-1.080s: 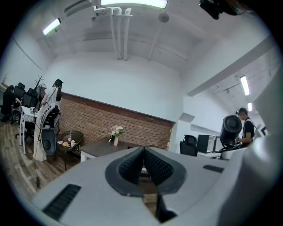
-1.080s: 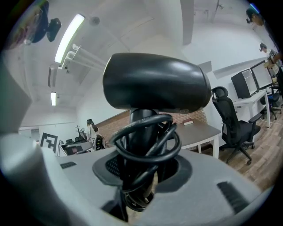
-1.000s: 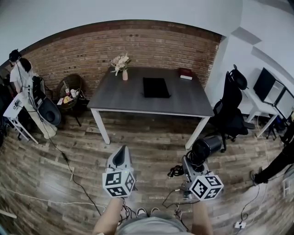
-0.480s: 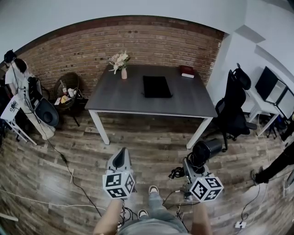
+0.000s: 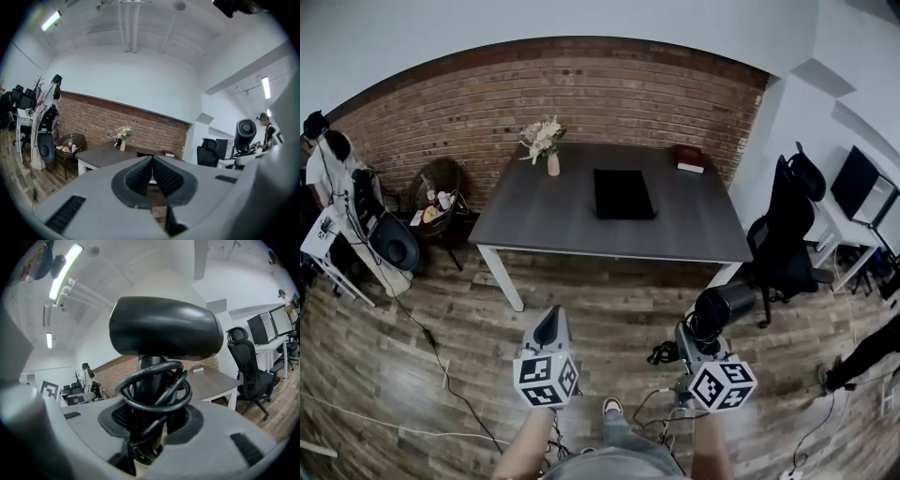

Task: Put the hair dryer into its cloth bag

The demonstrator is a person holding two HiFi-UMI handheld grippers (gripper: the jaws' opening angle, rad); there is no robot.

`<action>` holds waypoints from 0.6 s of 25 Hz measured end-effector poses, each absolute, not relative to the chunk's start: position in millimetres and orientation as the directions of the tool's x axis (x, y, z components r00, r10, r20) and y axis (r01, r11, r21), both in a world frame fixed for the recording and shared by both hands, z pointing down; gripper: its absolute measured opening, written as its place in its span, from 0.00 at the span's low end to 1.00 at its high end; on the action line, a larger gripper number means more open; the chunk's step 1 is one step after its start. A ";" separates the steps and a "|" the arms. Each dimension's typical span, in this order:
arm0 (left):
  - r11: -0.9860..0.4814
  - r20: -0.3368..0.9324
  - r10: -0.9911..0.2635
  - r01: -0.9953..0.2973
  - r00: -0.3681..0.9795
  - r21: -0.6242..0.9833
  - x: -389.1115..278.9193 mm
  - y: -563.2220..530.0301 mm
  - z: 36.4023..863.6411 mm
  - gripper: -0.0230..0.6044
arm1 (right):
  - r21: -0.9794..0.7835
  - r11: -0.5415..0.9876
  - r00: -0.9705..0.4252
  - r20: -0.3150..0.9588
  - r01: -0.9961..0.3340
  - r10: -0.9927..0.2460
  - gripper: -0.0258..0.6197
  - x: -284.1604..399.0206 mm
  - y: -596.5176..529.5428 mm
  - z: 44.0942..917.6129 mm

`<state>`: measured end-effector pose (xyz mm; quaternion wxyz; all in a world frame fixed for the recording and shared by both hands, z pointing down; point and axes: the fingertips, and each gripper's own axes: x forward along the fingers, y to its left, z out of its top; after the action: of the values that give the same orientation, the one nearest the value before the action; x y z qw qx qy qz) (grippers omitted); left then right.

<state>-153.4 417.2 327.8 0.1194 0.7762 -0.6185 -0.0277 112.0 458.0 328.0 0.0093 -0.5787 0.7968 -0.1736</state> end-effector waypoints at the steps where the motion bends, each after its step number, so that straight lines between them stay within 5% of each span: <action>1: -0.208 0.104 -0.966 -0.954 0.235 0.217 -150.2 408.1 326.5 0.05 | -0.288 0.266 -0.327 0.187 -0.920 -0.926 0.27 115.6 447.6 327.0; 15: -0.200 0.104 -0.969 -0.960 0.224 0.197 -102.4 288.3 328.0 0.05 | -0.293 0.249 -0.317 0.215 -0.923 -0.924 0.27 170.1 317.6 337.6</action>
<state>-102.4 288.3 328.0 0.1098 0.7745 -0.6227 -0.0213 170.1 317.6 337.6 0.0006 -0.5843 0.7902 -0.1850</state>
